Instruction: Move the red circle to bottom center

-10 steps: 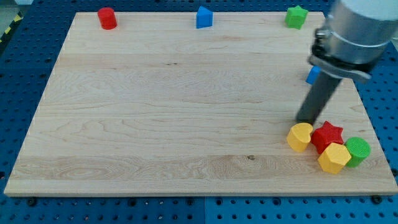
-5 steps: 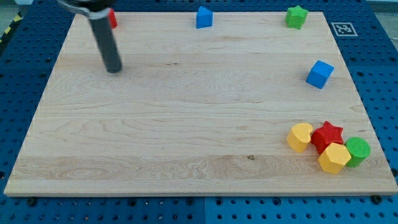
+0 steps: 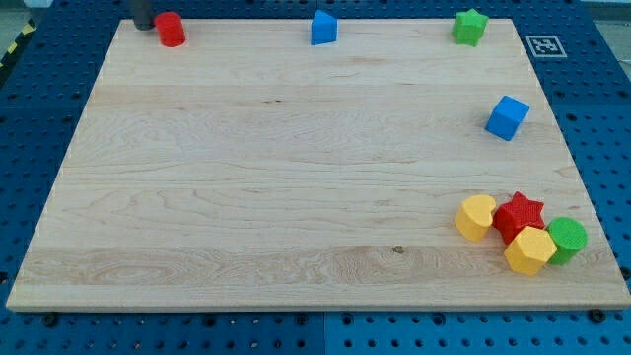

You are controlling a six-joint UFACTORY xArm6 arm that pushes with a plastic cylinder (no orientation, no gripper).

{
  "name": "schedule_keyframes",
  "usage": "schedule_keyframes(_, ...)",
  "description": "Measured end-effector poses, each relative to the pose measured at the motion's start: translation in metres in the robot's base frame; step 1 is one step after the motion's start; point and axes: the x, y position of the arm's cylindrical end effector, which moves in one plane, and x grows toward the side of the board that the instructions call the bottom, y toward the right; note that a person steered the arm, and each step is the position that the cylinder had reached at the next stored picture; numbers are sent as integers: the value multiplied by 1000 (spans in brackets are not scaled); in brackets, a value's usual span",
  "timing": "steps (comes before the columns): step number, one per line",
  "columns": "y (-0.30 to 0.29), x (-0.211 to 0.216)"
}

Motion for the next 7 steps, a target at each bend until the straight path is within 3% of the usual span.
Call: schedule_keyframes(7, 133, 64)
